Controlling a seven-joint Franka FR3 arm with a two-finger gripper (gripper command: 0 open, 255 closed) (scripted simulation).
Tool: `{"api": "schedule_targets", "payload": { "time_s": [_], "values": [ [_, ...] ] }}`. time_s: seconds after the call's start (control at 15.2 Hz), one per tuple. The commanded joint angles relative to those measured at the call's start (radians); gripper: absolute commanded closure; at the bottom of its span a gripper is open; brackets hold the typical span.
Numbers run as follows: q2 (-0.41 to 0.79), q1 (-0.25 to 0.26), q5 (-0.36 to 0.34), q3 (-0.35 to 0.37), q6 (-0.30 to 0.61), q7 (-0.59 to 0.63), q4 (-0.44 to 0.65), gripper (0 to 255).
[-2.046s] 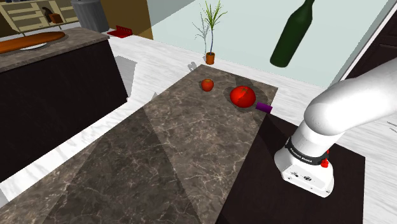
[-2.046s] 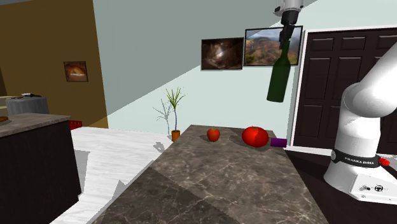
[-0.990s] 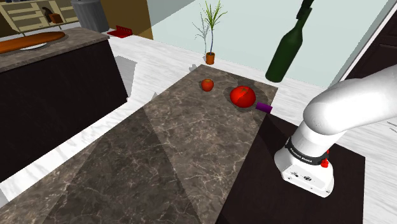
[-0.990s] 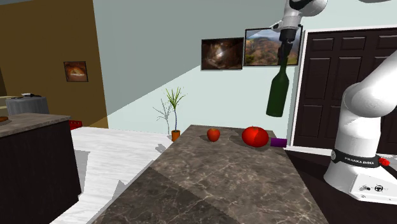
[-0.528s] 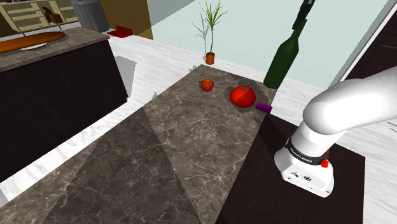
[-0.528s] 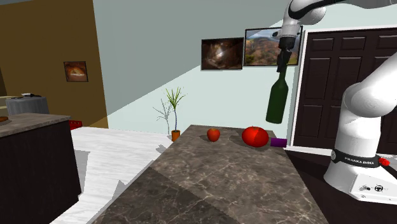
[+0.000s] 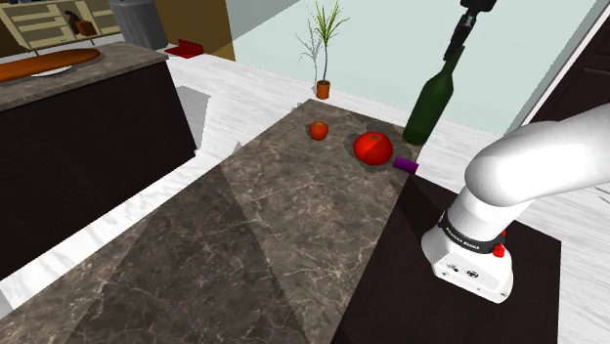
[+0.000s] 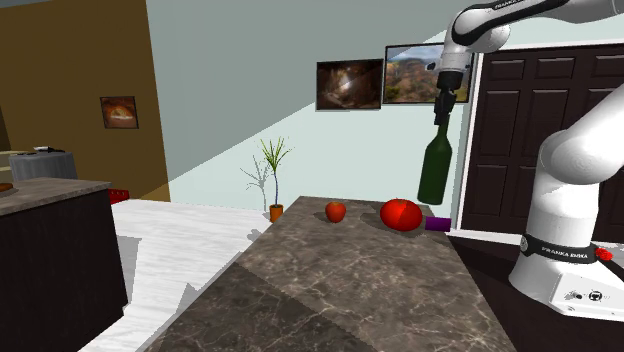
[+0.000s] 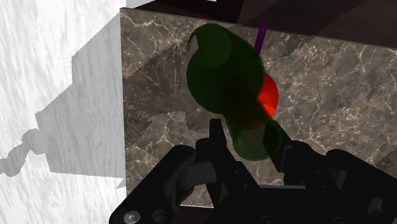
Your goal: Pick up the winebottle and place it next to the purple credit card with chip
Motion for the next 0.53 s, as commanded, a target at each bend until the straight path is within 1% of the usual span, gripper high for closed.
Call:
{"api": "schedule_targets", "payload": {
  "time_s": [0.0, 0.46],
  "values": [
    [-0.005, -0.003, -0.005, -0.003, 0.027, 0.002, -0.031, 255],
    [-0.005, -0.011, -0.021, -0.025, 0.119, -0.002, -0.123, 255]
  ]
}}
